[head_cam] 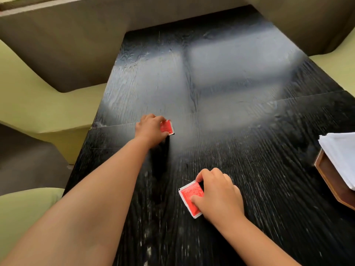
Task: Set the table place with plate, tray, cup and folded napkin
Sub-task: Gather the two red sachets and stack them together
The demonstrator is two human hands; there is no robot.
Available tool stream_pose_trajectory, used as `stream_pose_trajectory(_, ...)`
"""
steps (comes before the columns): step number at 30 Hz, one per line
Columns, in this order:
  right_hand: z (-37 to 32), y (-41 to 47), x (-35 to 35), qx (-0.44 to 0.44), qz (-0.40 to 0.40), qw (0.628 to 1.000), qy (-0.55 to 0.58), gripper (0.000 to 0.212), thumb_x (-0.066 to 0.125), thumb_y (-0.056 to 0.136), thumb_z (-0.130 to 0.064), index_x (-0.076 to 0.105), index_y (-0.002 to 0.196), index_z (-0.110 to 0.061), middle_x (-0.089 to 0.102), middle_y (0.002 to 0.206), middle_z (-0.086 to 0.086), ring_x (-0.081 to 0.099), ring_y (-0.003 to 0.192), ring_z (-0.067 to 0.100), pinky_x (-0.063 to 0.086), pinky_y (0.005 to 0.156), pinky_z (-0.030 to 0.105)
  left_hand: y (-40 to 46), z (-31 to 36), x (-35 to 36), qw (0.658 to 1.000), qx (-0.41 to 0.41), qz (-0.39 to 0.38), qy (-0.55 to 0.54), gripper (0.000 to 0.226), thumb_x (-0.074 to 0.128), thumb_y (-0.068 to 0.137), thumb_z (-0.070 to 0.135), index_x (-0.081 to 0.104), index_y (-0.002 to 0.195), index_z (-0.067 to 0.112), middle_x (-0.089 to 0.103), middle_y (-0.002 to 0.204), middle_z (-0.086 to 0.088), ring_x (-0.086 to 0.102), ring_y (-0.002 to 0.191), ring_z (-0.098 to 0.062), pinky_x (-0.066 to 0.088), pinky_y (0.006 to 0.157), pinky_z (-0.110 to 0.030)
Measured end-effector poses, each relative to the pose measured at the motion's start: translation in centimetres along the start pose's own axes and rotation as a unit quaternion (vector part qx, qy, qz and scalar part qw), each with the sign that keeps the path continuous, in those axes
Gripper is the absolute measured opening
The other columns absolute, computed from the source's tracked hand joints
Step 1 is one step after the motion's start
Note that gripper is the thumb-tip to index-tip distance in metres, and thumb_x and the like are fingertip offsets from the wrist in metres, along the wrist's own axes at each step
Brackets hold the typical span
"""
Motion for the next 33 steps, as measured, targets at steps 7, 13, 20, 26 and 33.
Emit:
stream_pose_trajectory(7,0.2,0.8,0.6,0.033,-0.049,0.998,0.006,0.032,0.066,0.075,-0.033,0.048,0.101,-0.028,0.046,0.112,-0.003,0.045,0.110,0.022,0.038,0.086,0.036,-2.1,-3.7,0.9,0.956,-0.128,-0.065,-0.255,0.033,0.072,0.076,0.013,0.063,0.105,0.003,0.066,0.102,-0.014,0.061,0.090,-0.025,0.048,0.081,-0.033)
stream_pose_trajectory(13,0.5,0.8,0.8,0.059,-0.052,0.997,0.022,0.030,0.067,0.073,-0.028,0.048,0.097,-0.027,0.047,0.111,-0.001,0.045,0.110,0.024,0.038,0.089,0.038,-5.7,-4.0,1.2,0.913,-0.173,-0.072,-0.362,0.023,0.069,0.078,0.003,0.052,0.069,0.013,0.055,0.069,-0.003,0.053,0.057,-0.011,0.042,0.042,-0.019)
stream_pose_trajectory(20,1.7,-0.4,-0.7,0.087,-0.002,0.973,0.212,0.020,0.068,0.071,-0.010,0.053,0.075,-0.022,0.063,0.082,0.001,0.061,0.088,0.027,0.049,0.080,0.037,-17.4,-2.4,3.5,0.733,-0.260,-0.030,-0.628,0.011,0.051,0.092,0.007,0.061,0.093,0.011,0.067,0.079,-0.002,0.065,0.056,0.001,0.051,0.048,-0.014)
stream_pose_trajectory(26,-2.6,-4.8,-5.0,0.061,-0.019,0.864,0.499,0.013,0.067,0.080,-0.006,0.061,0.078,-0.017,0.069,0.078,0.002,0.065,0.069,0.009,0.052,0.058,0.016,-26.3,-1.6,-0.1,0.684,-0.297,0.001,-0.666,0.022,0.046,0.095,0.013,0.068,0.091,0.016,0.074,0.078,-0.003,0.069,0.070,-0.009,0.052,0.055,-0.021)
stream_pose_trajectory(33,-6.3,-14.0,-13.0,0.062,0.020,0.840,0.539,0.010,0.067,0.082,-0.010,0.065,0.082,-0.019,0.069,0.077,0.000,0.065,0.070,0.008,0.053,0.059,0.018,-34.8,0.5,-9.7,0.719,-0.284,0.042,-0.633,0.018,0.051,0.094,0.019,0.066,0.092,0.028,0.072,0.090,0.003,0.064,0.088,-0.006,0.048,0.071,-0.022)
Point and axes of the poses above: each hand's wrist, its own y-axis towards the middle knuckle, its own x-axis out of the palm, z = x × y, the point moved 9 cm from there along y, towards the middle knuckle
